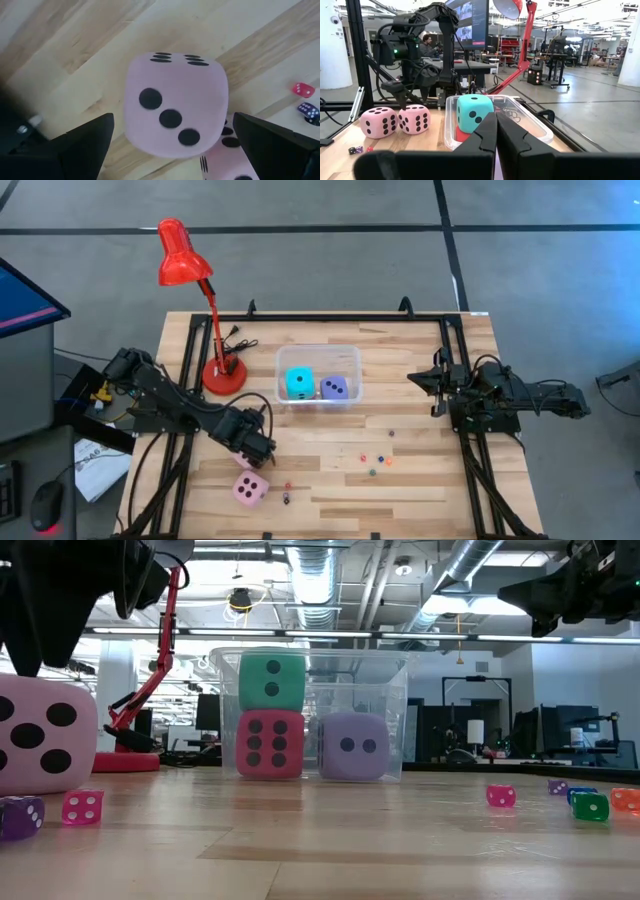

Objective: Pick & Place Dice
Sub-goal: Put the large pink die into the transparent bin

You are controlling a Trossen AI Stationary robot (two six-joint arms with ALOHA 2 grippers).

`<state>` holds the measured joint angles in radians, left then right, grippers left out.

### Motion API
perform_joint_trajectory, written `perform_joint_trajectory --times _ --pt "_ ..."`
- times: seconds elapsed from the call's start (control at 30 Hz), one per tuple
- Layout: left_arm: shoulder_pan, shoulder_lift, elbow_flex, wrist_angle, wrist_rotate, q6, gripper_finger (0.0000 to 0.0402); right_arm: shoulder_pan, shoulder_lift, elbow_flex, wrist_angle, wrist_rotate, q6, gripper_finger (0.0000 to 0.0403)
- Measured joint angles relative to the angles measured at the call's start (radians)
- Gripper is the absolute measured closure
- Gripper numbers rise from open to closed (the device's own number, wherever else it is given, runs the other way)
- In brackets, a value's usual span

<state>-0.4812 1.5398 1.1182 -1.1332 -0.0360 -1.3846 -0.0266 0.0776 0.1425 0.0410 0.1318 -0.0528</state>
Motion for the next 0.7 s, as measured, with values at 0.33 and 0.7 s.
perform_joint_trajectory --times 0.33,0.7 --pt "0.0 0.0 -0.068 0.064 0.024 0.008 0.0002 0.0 0.0 0.0 0.001 0.0 0.0 0.0403" --pt "0.0 0.0 -0.068 0.087 0.017 0.019 0.0002 0.0 0.0 0.0 0.001 0.0 0.0 0.0403"
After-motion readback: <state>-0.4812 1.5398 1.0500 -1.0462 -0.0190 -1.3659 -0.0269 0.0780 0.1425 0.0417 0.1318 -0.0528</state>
